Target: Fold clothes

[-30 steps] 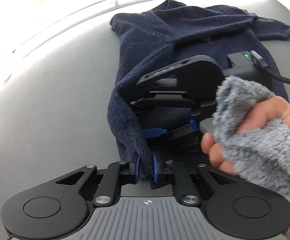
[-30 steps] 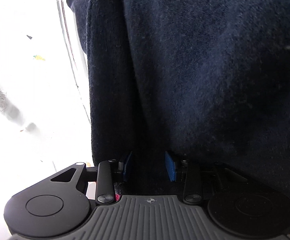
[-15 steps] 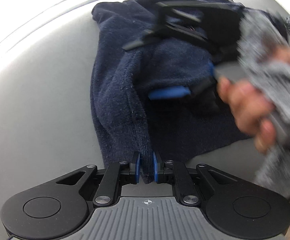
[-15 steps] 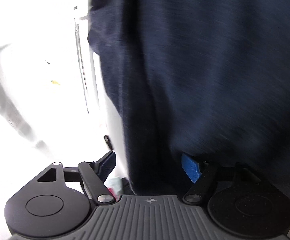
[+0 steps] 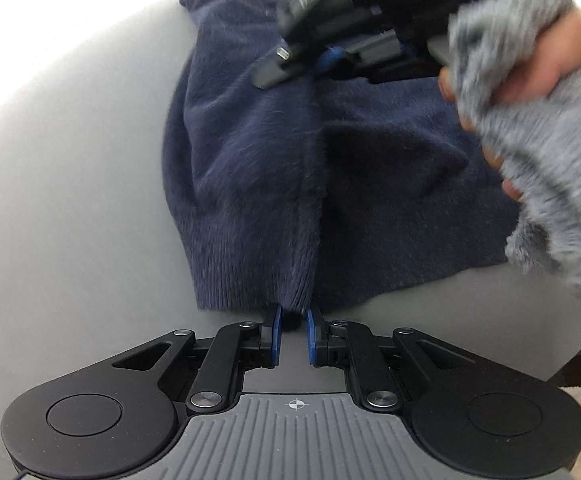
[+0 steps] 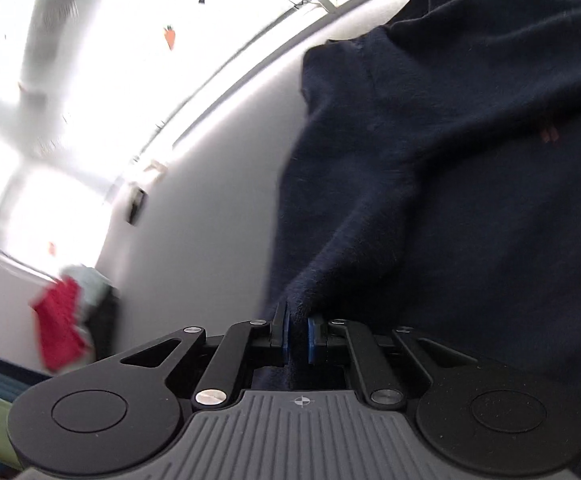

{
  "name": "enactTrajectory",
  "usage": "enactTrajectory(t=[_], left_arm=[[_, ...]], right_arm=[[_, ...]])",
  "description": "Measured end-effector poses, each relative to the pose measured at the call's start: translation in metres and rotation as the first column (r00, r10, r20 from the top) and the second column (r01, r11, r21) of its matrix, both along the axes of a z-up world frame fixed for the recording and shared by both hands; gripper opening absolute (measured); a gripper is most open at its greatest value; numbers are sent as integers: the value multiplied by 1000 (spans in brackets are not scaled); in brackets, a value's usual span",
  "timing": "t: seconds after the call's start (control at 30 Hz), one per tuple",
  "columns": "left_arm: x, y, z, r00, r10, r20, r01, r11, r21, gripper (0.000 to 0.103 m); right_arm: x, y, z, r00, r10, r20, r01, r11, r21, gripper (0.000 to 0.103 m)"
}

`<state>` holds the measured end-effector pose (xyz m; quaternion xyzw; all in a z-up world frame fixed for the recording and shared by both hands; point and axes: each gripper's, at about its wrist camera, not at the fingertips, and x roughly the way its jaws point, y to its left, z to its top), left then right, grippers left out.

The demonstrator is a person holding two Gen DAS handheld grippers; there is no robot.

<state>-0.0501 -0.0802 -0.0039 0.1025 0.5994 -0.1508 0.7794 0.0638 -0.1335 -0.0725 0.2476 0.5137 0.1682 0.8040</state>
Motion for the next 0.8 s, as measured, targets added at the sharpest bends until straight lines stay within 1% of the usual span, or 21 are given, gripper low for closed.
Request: enactTrajectory(t=[0.03,0.07,0.1,0.13,0.2,0.23,0.27,0.3,0.33,0.43,0.47,0.5,0.57,0.63,0.67,0.7,0.73,0.8], left_arm=[[-2,-1,3,1000,-9,1,9,1000,-20,18],[-3,-2,7,1000,-19,1,19,999,-39,18],[-5,-2,10,1000,-28,2,28,998,-59,18],[-7,-3,13,999,-37,4,37,996,-79,18],[-5,1,23,999,-24,21,26,992,-125,22],[-2,5,29,999,-6,41,12,988,-151,24],[4,10,35,997,30,70,-18,986,-167,28],[9,15,37,994,62,86,-47,984,-169,30],[14,20,39,991,91,97,-74,983,-168,32],[37,35,30,977,195,84,-181,972,-151,32],[46,41,24,970,233,73,-221,965,-142,32],[51,42,19,965,253,66,-243,960,-136,32],[56,41,10,958,283,50,-275,954,-123,32],[62,39,5,953,301,38,-295,949,-114,32],[63,39,5,948,317,35,-311,943,-119,32],[65,37,4,944,329,35,-323,938,-124,32],[66,34,3,940,341,35,-334,934,-129,32],[69,29,2,928,372,28,-366,922,-125,32]], right_arm=[[-2,-2,-8,1000,-5,-9,5,1000,17,9],[-4,-5,-11,1000,-21,-22,23,998,64,11],[-5,-7,-12,999,-33,-39,37,995,87,17],[-7,-11,-10,997,-53,-53,59,992,113,20],[-11,-20,-6,993,-91,-80,103,981,162,36],[-14,-26,-5,990,-120,-80,133,974,186,42],[-19,-39,-2,981,-179,-76,192,956,220,53],[-23,-52,2,968,-238,-74,249,934,255,60],[-27,-66,6,953,-295,-71,303,910,283,60],[-31,-101,13,903,-428,-37,420,862,285,61],[-31,-122,18,865,-500,-25,488,831,265,61],[-31,-141,22,825,-565,-12,550,798,247,61],[-29,-169,26,763,-647,10,629,745,222,61],[-26,-195,28,691,-723,27,702,679,215,66],[-24,-208,27,650,-759,33,736,640,222,72],[-19,-224,24,607,-794,34,764,596,247,73],[-12,-234,20,593,-804,26,777,581,244,73],[2,-245,14,583,-813,16,794,573,205,73]])
